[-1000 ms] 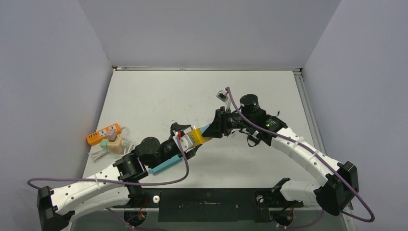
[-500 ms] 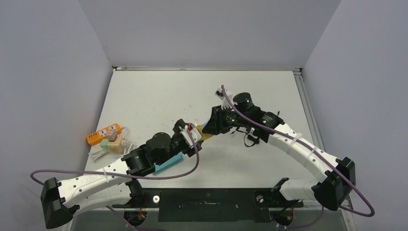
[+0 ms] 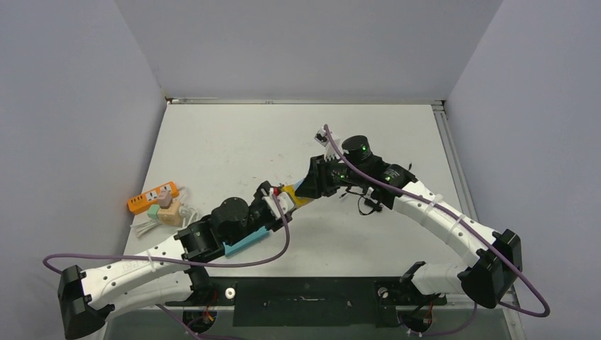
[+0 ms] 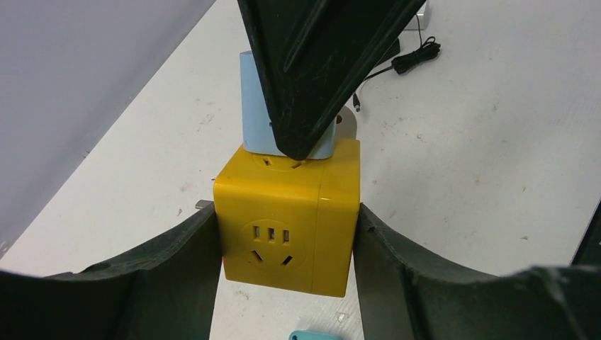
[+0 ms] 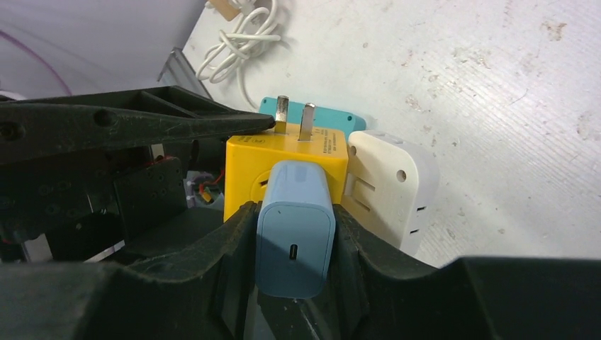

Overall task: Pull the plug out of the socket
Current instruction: Remove the plug from the socket.

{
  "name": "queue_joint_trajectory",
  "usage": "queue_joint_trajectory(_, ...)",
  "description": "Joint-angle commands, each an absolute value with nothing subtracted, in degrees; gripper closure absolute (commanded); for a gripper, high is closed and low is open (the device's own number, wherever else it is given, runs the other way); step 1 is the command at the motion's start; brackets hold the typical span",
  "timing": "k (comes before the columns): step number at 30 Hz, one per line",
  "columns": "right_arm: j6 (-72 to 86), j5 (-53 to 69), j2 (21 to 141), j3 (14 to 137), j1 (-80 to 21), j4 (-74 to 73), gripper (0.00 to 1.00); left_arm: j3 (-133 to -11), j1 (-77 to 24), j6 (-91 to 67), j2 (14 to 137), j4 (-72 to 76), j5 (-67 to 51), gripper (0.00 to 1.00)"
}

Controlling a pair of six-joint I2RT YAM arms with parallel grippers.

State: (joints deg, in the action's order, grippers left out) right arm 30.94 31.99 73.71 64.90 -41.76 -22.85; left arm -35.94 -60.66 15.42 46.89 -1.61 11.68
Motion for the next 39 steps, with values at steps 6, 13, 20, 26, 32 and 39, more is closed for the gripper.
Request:
queue_joint_trajectory(6,28.49,52.13,66.2,60.87,-35.96,-11.26,0.95,-33.56,-60.64,16.57,41.43,3.62,4.21,1.0)
queue_joint_trajectory(13,24.09,55.3,65.88,62.57,-36.05,-16.32,0.95,-33.92,-60.64,16.52,42.25,3.28,2.35,1.0)
queue_joint_trajectory(20,22.35,46.77,65.36,64.0,-41.47,-16.61,0.95,-35.42,-59.11,13.92,44.3,2.48,0.97,1.0)
queue_joint_trajectory(26,22.11,42.03,65.58,64.77,-43.01,-16.15,0.95,-35.94,-55.42,11.27,44.71,3.13,-2.71,0.48)
queue_joint_trajectory(32,22.09,41.2,65.71,65.09,-43.92,-15.65,0.95,-36.09,-54.59,11.01,44.63,2.73,-3.79,0.25)
queue_joint_trajectory(39,21.85,39.65,65.93,66.0,-44.32,-16.63,0.95,-36.73,-53.61,11.1,45.5,1.89,-4.34,0.18)
